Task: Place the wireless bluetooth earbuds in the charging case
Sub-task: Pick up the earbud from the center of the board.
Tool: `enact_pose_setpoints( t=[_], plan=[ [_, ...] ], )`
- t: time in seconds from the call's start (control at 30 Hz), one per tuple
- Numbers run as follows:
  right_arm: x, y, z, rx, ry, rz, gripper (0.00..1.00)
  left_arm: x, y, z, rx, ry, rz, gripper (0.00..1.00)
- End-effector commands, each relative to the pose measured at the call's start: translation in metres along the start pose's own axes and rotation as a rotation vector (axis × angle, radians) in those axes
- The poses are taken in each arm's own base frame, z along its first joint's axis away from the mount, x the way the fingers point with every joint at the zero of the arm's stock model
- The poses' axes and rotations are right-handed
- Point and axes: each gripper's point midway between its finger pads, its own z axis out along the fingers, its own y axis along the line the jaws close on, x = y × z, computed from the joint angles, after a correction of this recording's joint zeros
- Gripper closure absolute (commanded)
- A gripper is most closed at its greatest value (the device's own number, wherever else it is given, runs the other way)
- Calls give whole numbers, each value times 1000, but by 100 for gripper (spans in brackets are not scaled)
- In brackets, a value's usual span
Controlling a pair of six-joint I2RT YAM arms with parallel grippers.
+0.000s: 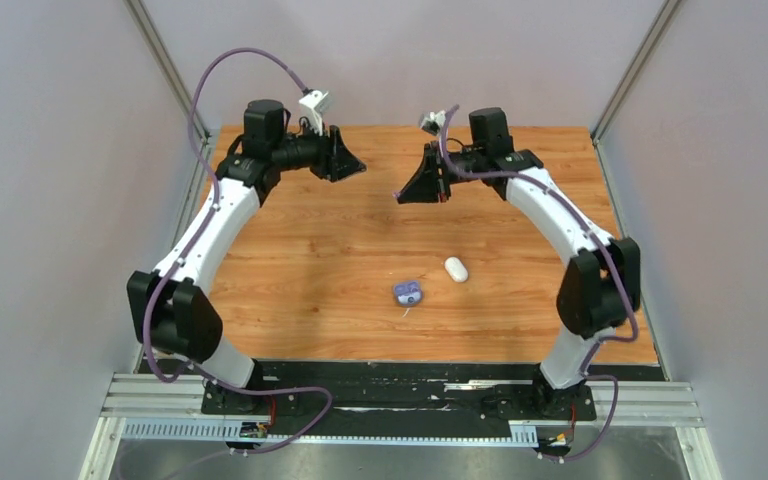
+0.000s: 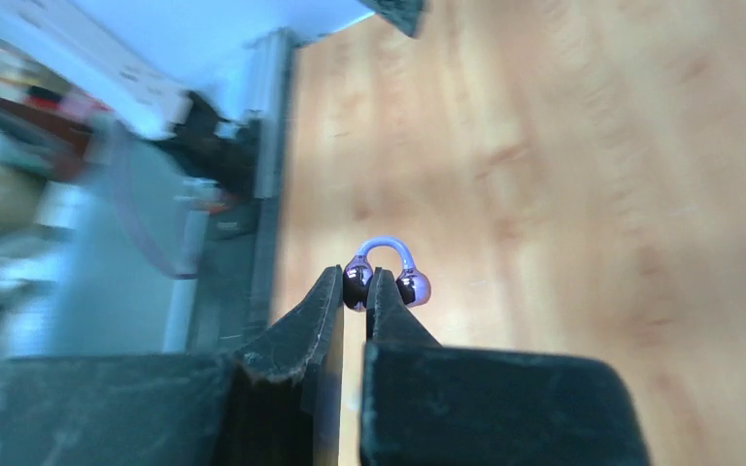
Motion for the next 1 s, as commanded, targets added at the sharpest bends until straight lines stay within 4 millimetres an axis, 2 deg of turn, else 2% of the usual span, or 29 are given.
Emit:
enact_pose_setpoints(
  t=[0.0, 0.03, 0.13, 0.33, 0.47, 0.67, 0.97],
  plan=[
    [1, -1, 0, 266, 56, -624, 100, 16, -34, 7, 206, 175, -325, 45],
    [0, -1, 0, 309, 43, -719, 100, 9, -37, 7, 243, 173, -324, 47],
    [-3, -2, 1, 407, 38, -918, 100, 15, -40, 16, 342, 218, -401, 51],
    [-13, 0, 9, 545, 15, -1042, 100, 21, -43, 21, 419, 249, -465, 57],
    [-20, -2, 14, 598, -2, -1050, 100, 21, -51, 17, 477, 269, -490, 61],
    [-25, -8, 20, 608, -10, -1006, 100, 25, -55, 19, 474, 276, -487, 58],
    [-22, -8, 30, 582, 11, -994, 100, 23, -53, 25, 463, 264, -464, 68]
  ],
)
